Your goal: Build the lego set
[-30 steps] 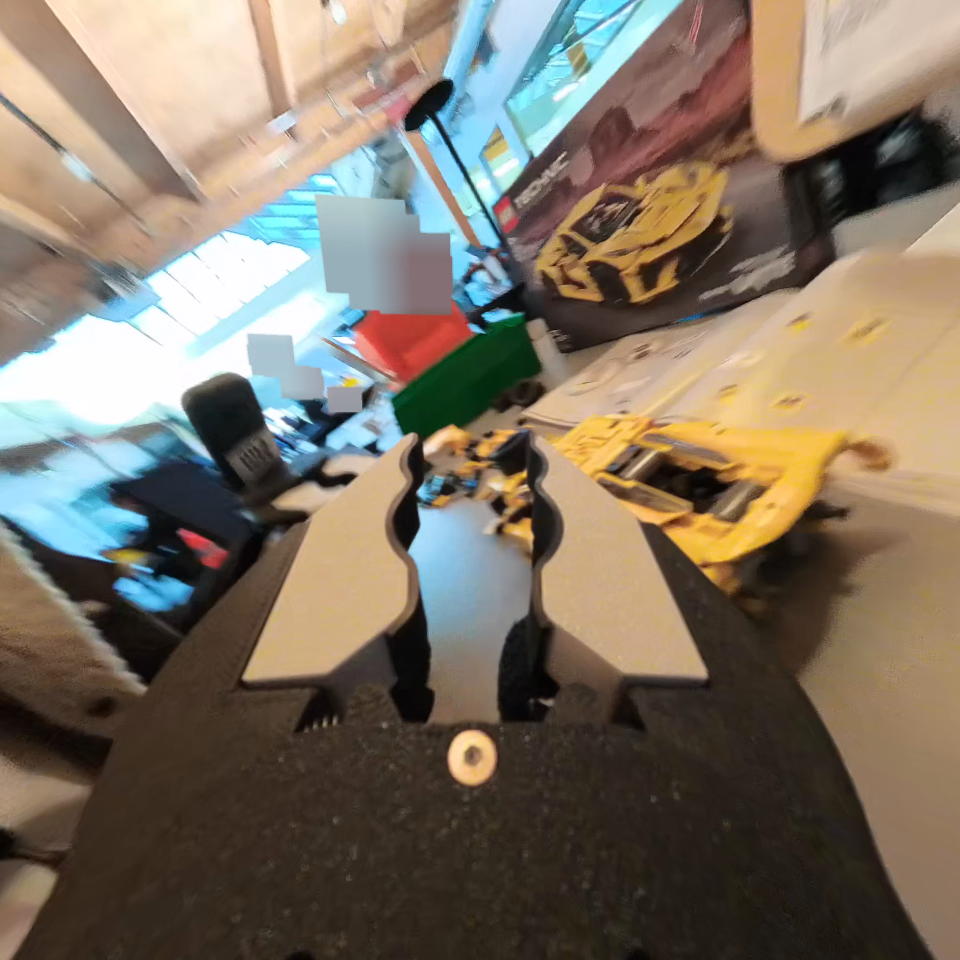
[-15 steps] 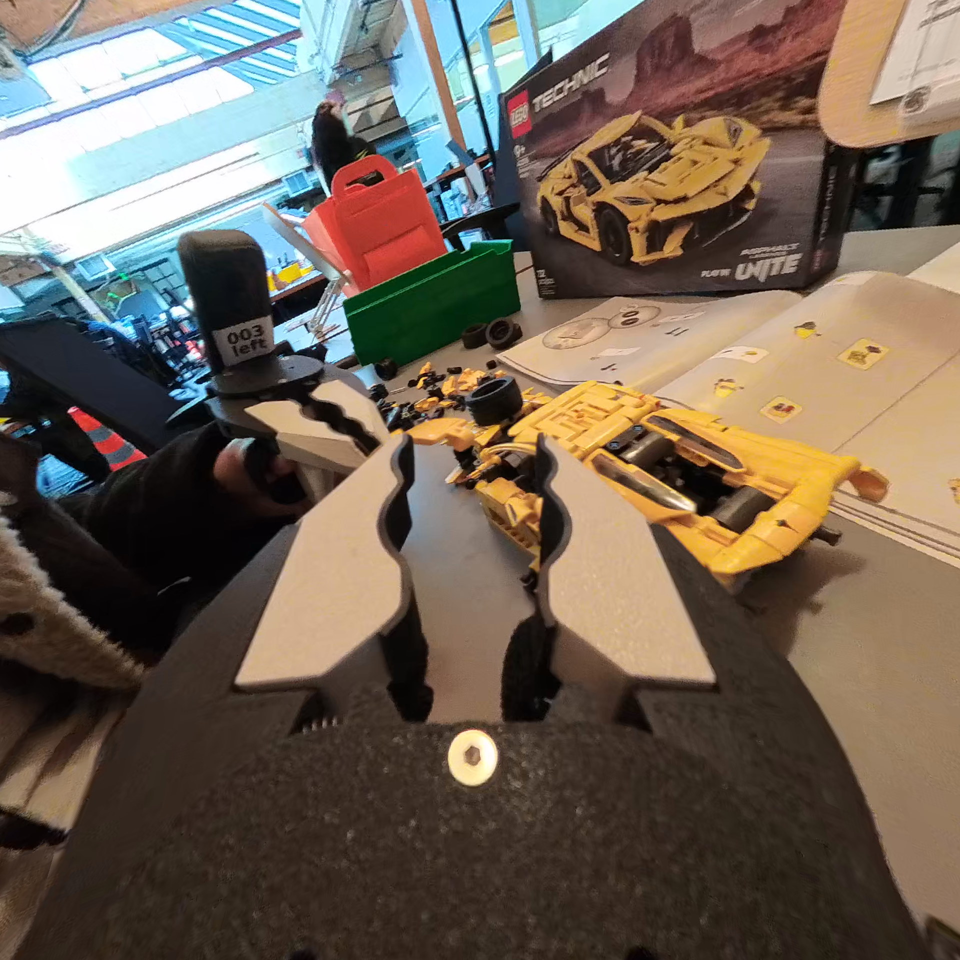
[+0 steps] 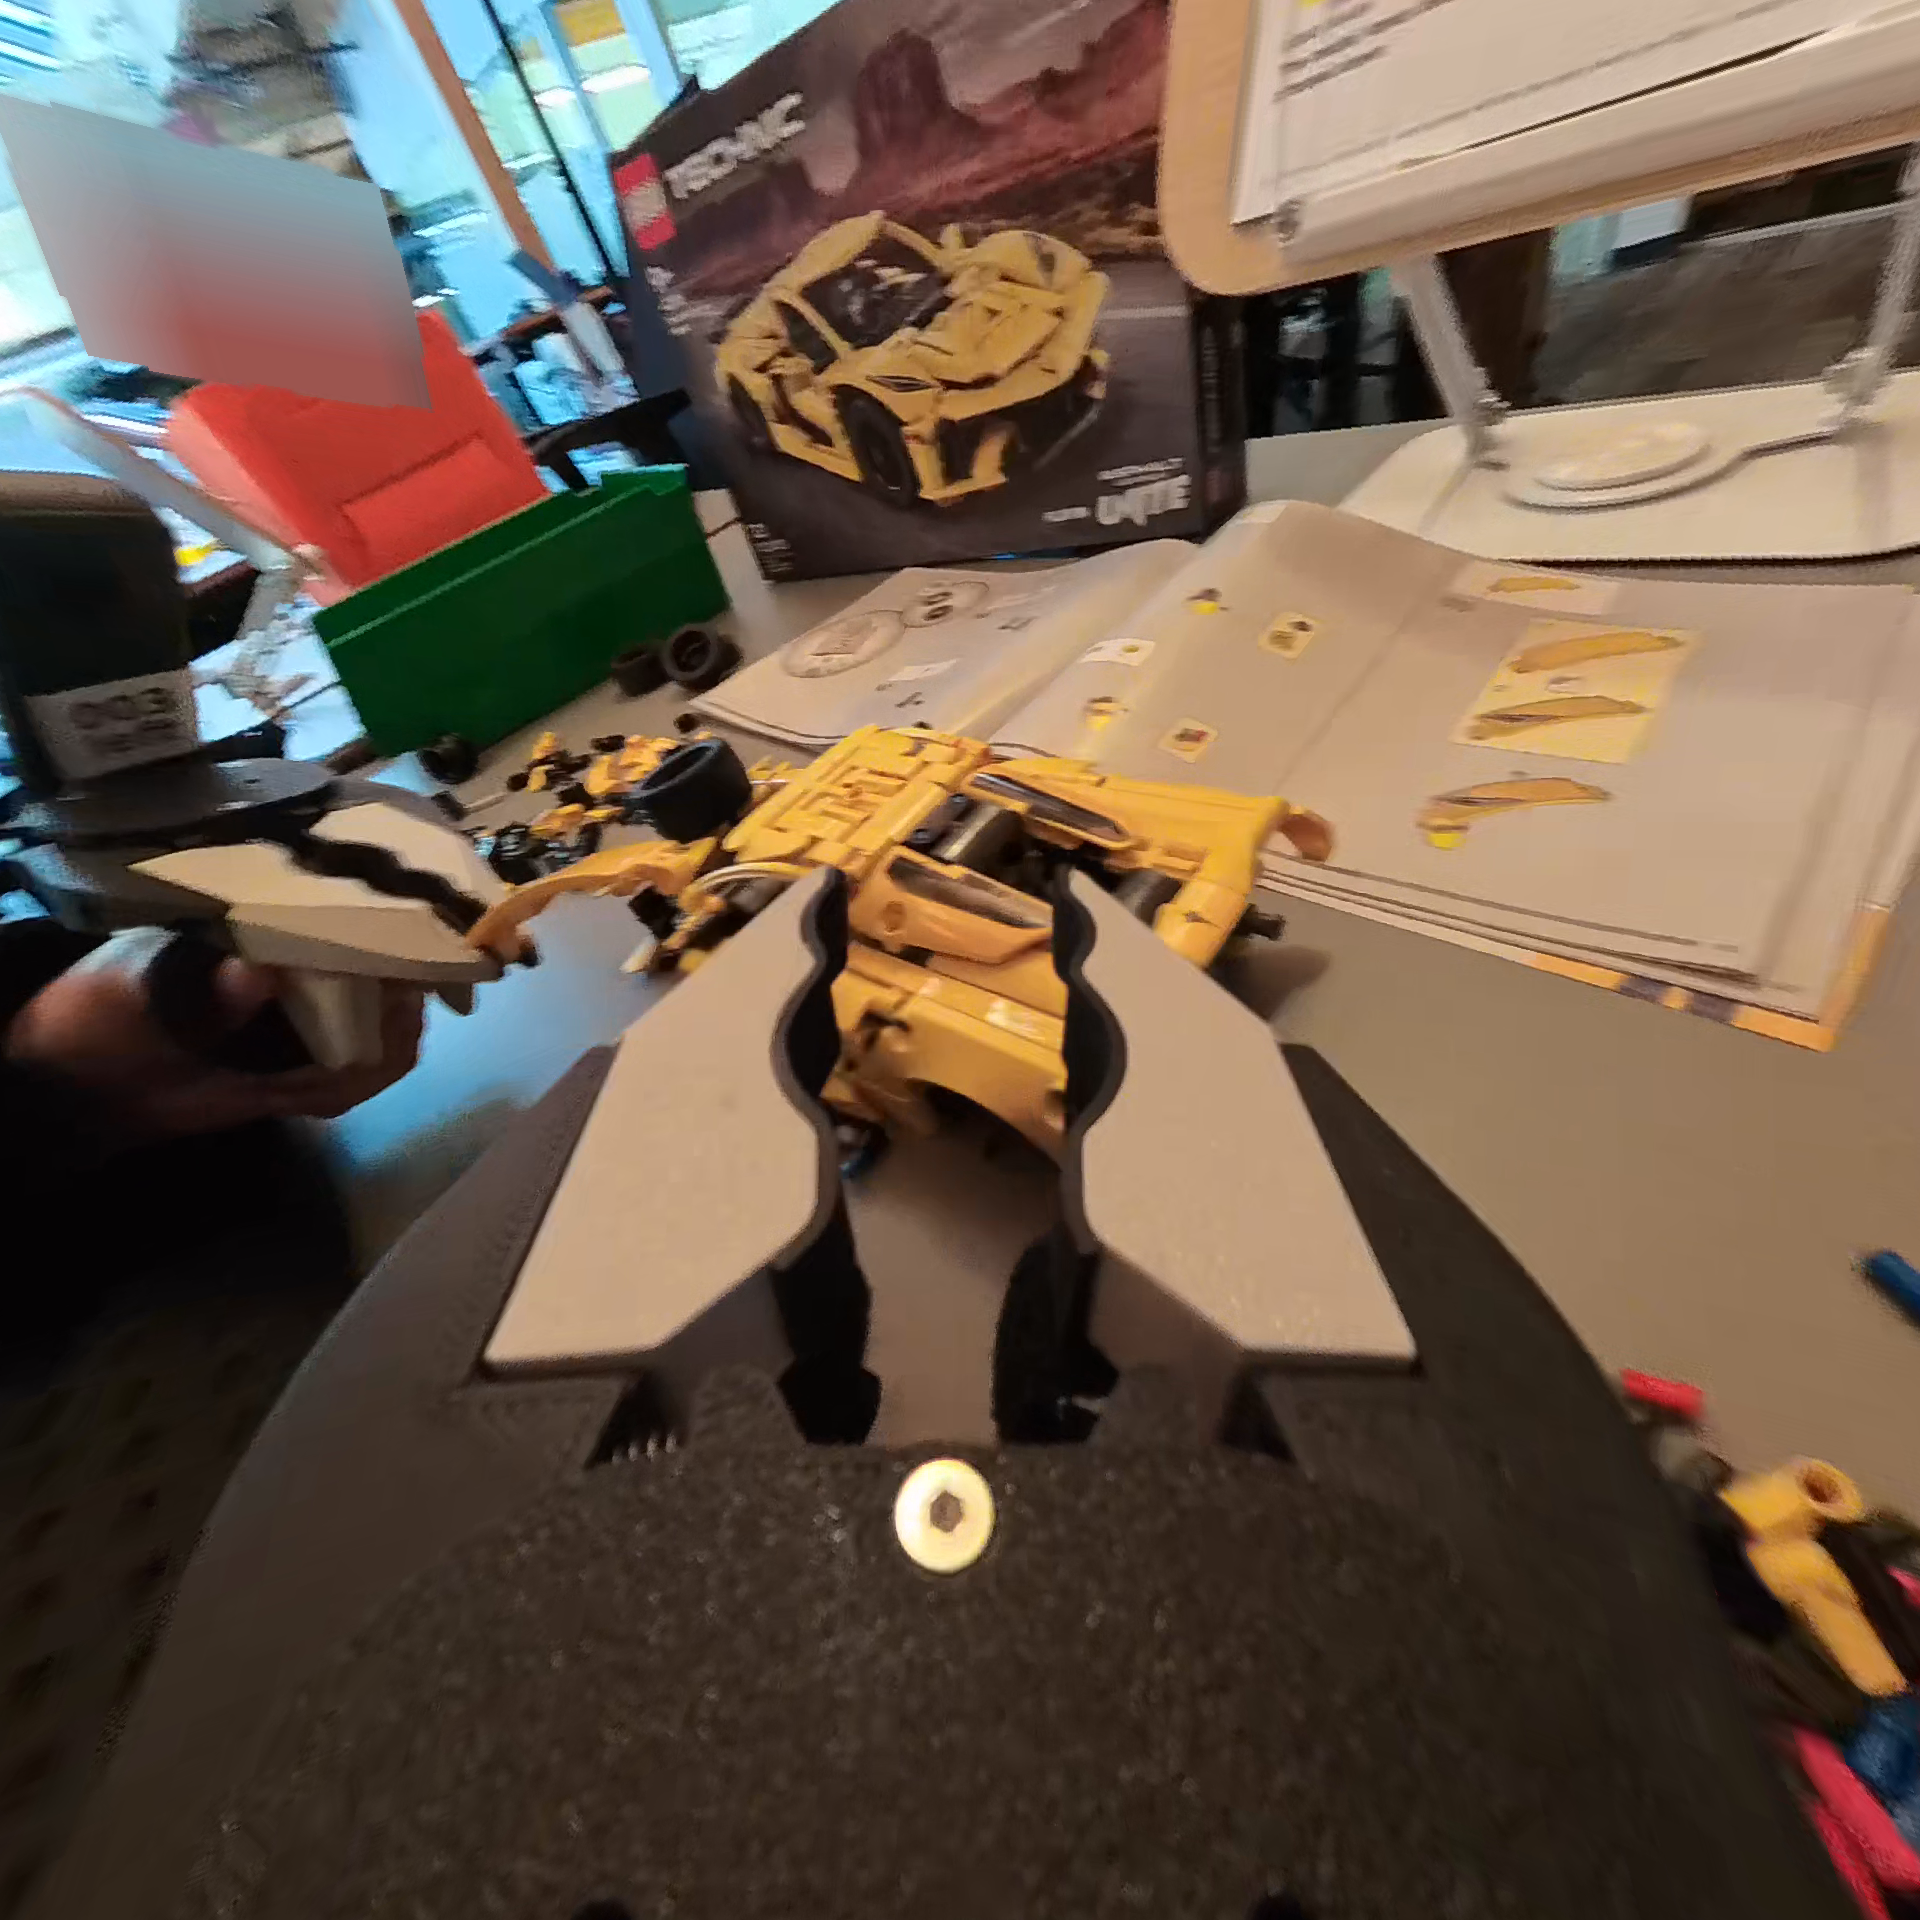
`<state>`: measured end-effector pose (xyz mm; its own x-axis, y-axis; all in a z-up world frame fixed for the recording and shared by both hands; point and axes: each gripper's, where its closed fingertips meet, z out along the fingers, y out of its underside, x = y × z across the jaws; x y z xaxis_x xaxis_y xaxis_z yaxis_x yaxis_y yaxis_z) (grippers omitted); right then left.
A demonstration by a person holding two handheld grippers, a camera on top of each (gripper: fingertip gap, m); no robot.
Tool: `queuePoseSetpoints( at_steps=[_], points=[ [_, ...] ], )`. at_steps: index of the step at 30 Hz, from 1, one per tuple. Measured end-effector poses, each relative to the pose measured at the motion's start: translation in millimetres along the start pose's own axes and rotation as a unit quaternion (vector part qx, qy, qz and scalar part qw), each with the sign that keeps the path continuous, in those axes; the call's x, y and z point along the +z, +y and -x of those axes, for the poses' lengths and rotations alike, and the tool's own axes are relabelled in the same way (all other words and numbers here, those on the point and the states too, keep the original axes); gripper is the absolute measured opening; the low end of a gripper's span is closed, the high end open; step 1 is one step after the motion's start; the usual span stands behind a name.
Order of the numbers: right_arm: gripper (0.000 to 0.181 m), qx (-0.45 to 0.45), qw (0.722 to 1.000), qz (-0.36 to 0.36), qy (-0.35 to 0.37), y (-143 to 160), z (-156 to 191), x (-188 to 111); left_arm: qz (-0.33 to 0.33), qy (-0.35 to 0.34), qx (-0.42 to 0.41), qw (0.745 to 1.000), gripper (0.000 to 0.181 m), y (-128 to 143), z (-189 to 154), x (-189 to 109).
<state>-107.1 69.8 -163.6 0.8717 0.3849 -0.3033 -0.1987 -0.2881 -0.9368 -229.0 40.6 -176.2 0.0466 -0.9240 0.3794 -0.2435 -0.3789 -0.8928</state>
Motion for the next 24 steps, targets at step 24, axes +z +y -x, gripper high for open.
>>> queuePoseSetpoints(
  at_steps=[24],
  points=[
    [0.03, -0.009, 0.999, 0.002, 0.037, 1, -14, -2, 0.011, -0.004, -0.012, 1.0, 0.007, 3, 12, 3]
  ],
)
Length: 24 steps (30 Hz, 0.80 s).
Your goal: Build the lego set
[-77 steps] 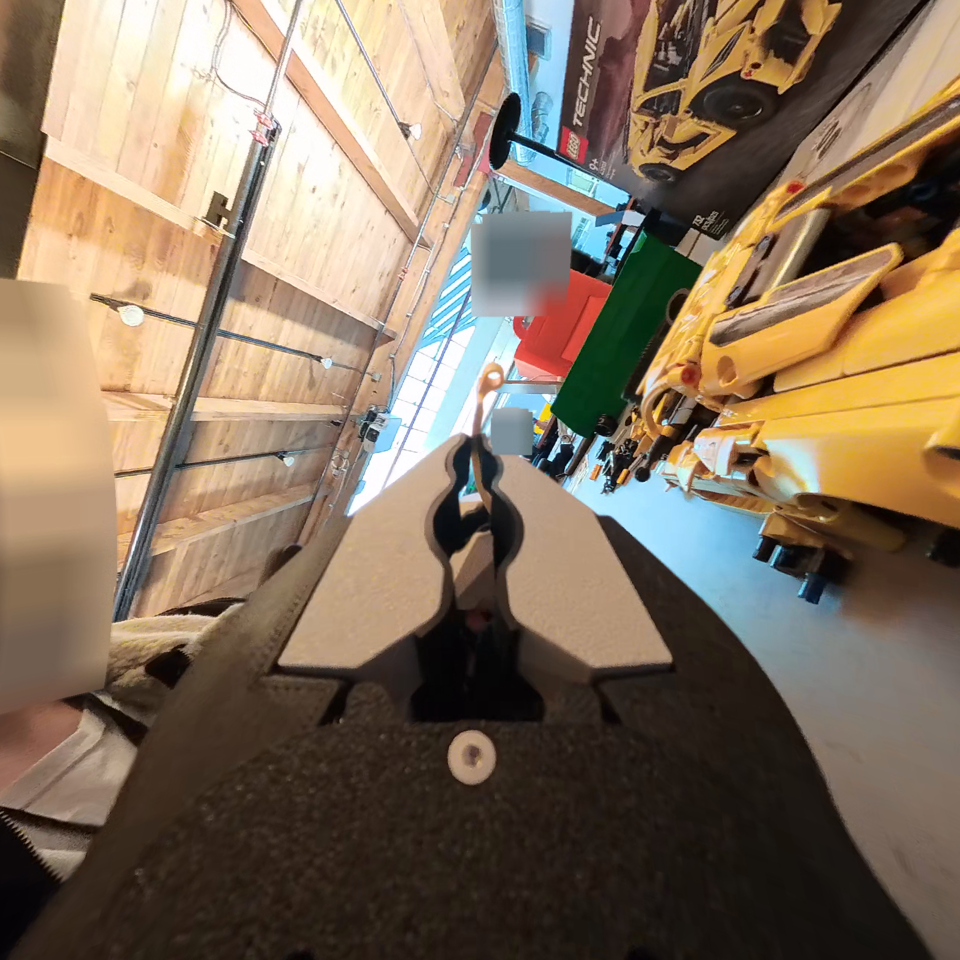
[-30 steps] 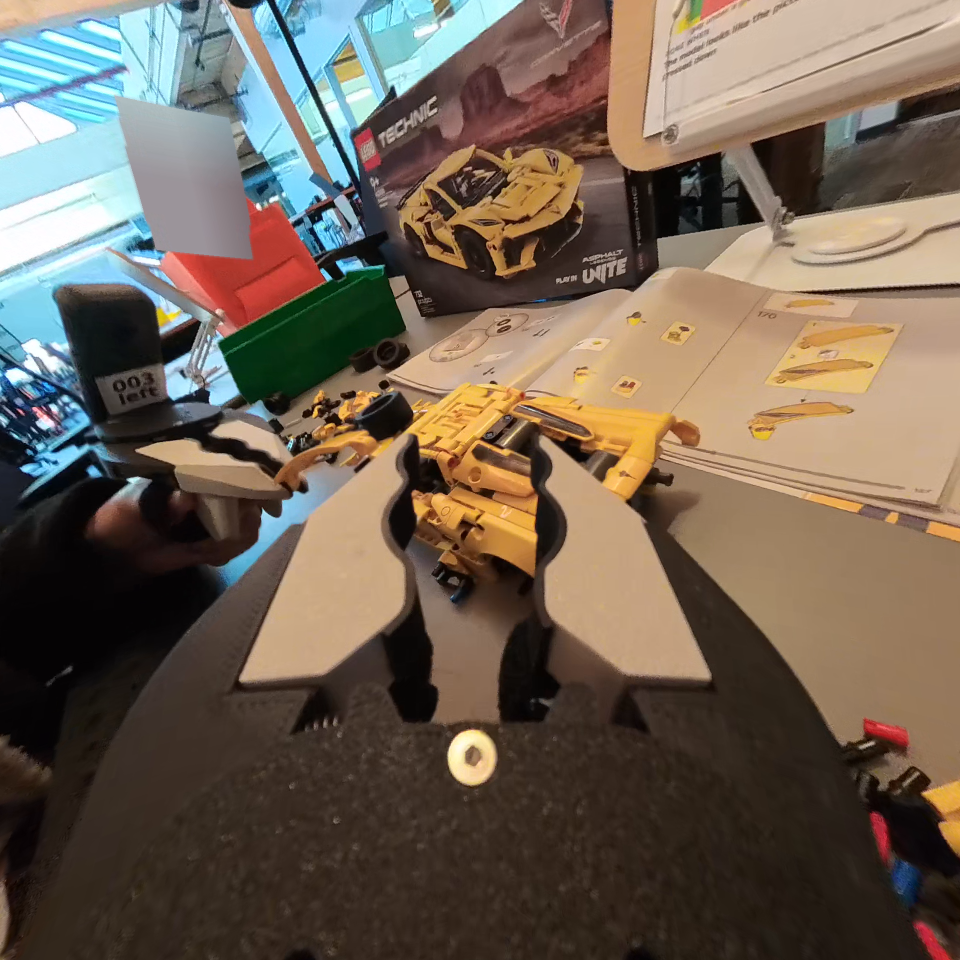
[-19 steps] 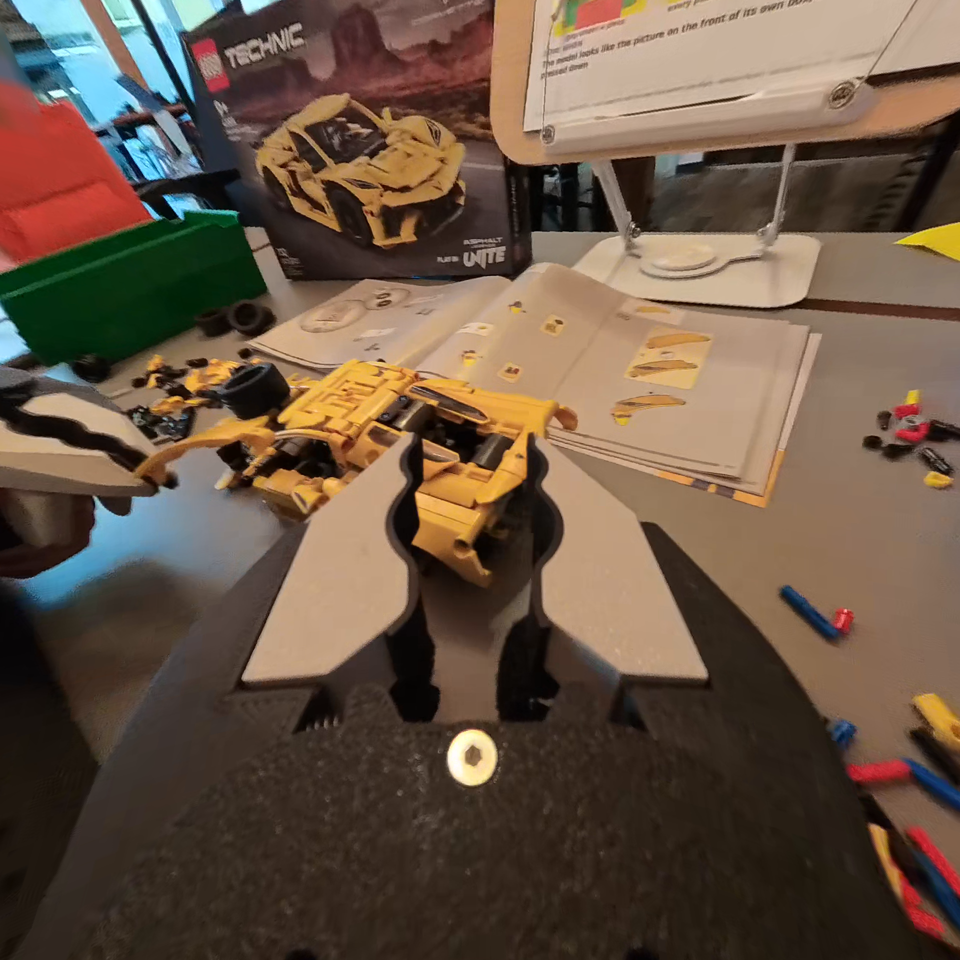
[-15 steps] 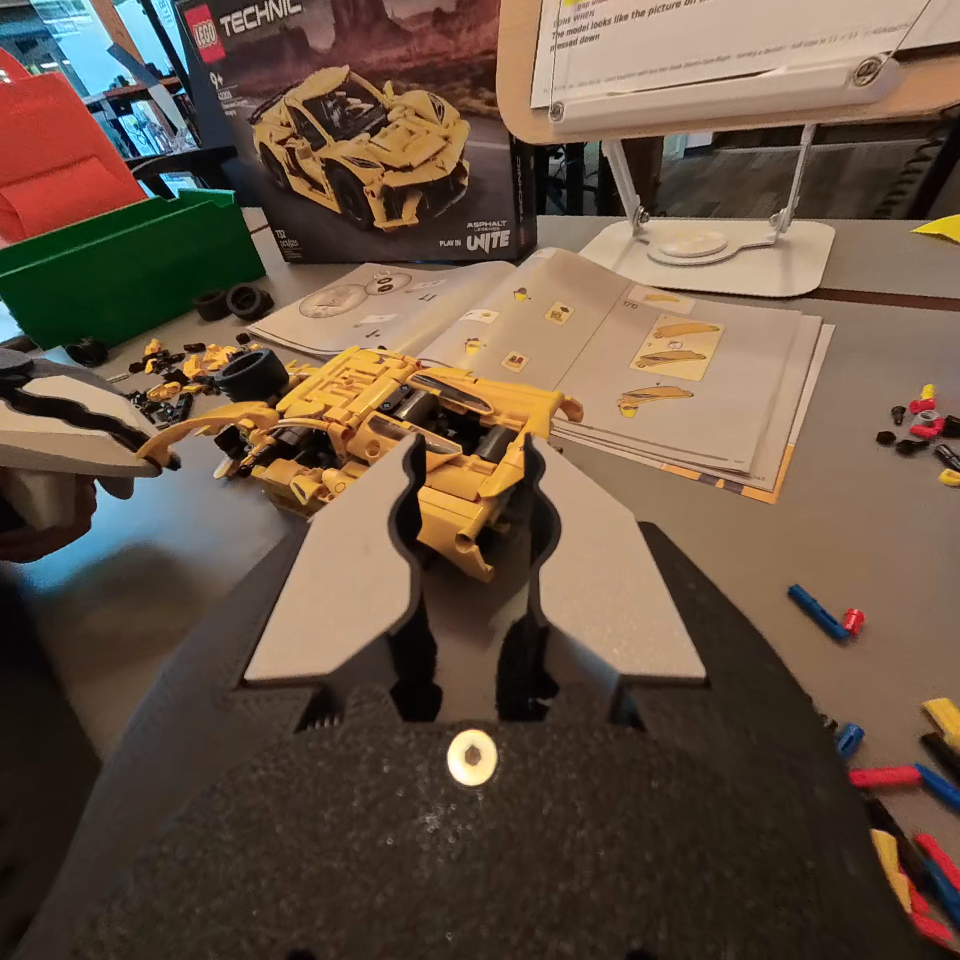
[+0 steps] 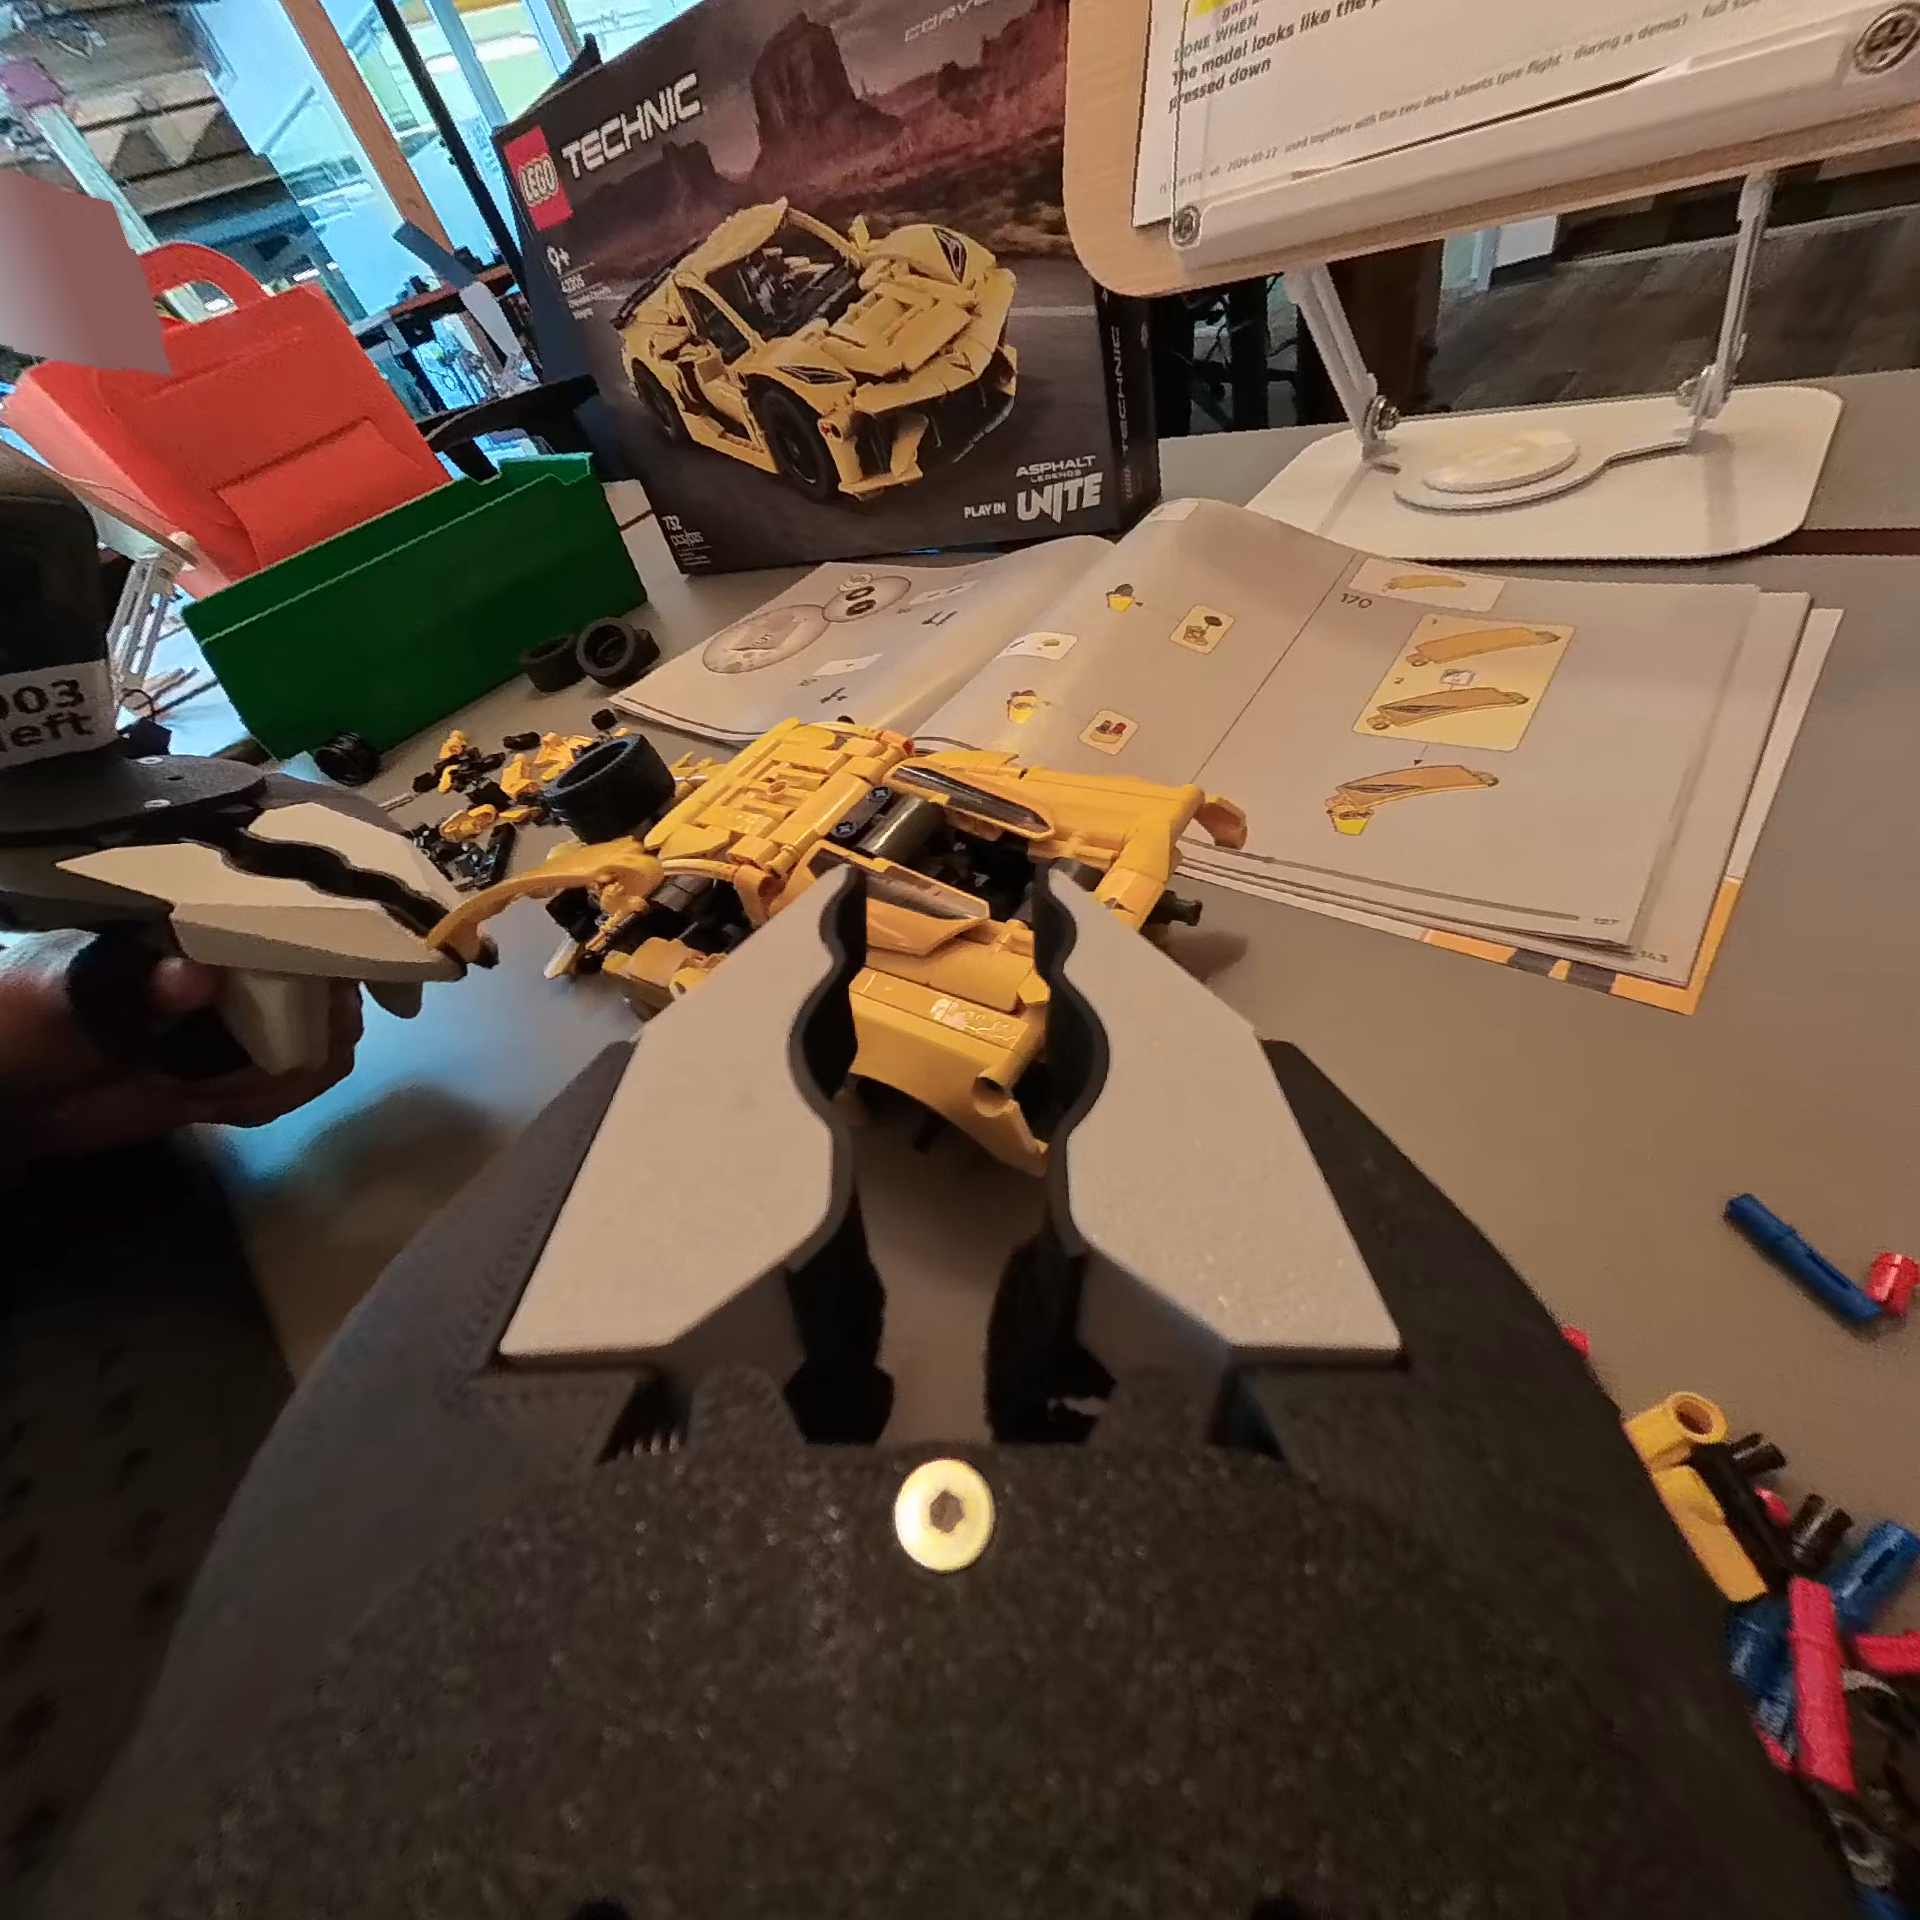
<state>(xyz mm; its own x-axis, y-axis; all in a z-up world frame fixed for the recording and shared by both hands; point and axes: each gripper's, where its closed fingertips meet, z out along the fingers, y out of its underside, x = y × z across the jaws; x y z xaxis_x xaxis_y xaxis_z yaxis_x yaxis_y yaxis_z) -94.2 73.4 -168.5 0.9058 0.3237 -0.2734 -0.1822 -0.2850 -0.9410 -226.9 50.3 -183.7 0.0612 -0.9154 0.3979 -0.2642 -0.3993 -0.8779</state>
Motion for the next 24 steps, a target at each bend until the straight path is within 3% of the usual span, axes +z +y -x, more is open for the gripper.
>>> queuePoseSetpoints(
  at_steps=[7, 11, 16, 19, 22, 24],
  points=[
    [0.029, -0.011, 1.0, -0.005, -0.019, -2, 9, 0, -0.015, -0.01, -0.003, 1.0, 0.007, -5, 4, -4],
    [0.027, -0.018, 0.993, -0.023, -0.111, -8, 44, 2, -0.024, -0.009, -0.004, 1.0, 0.007, -8, 3, -6],
    [0.024, -0.001, 0.99, 0.021, -0.138, 6, 53, 7, -0.025, -0.016, -0.002, 1.0, 0.008, -8, 4, -7],
    [0.005, -0.019, 0.982, 0.115, -0.146, 34, 60, 8, -0.017, -0.014, 0.006, 1.0, 0.007, -5, 0, -5],
    [0.019, -0.082, 0.961, 0.236, -0.116, 79, 59, 12, 0.017, 0.004, 0.011, 1.0, 0.007, 9, -9, -1],
    [0.019, -0.134, 0.949, 0.275, -0.071, 91, 49, 12, 0.051, 0.005, 0.027, 0.998, 0.007, 22, -13, 3]
  ],
)
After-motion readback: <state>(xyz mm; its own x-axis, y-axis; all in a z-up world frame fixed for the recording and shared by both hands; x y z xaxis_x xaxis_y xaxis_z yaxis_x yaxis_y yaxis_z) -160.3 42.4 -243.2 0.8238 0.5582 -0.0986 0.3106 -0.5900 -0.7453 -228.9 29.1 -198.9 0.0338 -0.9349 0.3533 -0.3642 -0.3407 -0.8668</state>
